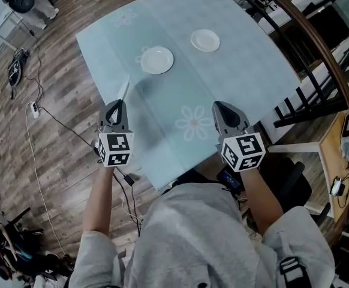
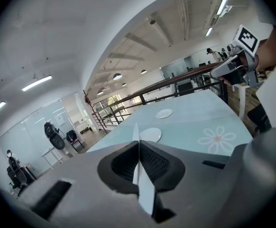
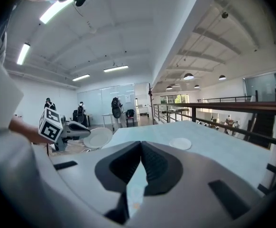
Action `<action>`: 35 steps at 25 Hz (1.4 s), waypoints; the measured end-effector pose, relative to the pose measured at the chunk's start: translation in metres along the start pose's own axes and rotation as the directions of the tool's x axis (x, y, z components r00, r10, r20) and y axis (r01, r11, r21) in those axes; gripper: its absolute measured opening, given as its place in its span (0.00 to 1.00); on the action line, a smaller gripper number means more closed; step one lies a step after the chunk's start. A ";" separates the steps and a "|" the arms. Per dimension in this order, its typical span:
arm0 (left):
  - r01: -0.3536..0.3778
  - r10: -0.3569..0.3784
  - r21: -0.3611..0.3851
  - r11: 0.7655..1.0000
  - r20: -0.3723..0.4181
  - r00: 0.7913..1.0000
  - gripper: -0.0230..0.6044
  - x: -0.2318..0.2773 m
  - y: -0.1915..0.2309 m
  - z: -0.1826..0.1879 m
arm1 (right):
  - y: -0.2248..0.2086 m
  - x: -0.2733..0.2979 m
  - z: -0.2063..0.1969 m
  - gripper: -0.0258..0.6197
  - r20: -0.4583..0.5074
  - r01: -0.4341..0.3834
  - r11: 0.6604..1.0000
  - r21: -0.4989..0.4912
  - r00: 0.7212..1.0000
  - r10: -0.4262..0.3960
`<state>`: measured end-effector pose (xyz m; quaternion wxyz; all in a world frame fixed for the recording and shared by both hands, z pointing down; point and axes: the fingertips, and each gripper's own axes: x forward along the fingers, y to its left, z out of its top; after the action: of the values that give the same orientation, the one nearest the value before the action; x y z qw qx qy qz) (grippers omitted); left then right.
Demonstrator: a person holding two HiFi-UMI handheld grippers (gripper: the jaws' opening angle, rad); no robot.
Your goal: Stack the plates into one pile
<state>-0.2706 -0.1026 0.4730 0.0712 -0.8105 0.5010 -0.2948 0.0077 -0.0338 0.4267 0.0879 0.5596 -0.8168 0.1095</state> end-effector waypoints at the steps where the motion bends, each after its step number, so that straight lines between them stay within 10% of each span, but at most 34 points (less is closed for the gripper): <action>1: 0.002 -0.002 0.005 1.000 0.012 1.000 0.08 -0.003 -0.005 0.004 | -0.003 -0.005 0.002 0.08 0.002 0.011 1.000 -0.013 1.000 -0.011; 12: 0.006 -0.010 0.066 0.998 0.056 0.998 0.08 0.005 -0.033 0.045 | -0.034 -0.022 0.005 0.08 0.026 0.036 0.998 -0.053 0.999 -0.035; 35: 0.022 -0.029 0.237 0.971 0.027 0.999 0.08 0.194 -0.122 0.176 | -0.220 0.026 0.010 0.08 0.035 0.013 1.000 0.027 0.999 -0.014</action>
<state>-0.0169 -0.2402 0.4585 0.1713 -0.8071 0.4506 -0.3409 0.2034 -0.1367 0.4417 0.0666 0.5681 -0.8128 0.1100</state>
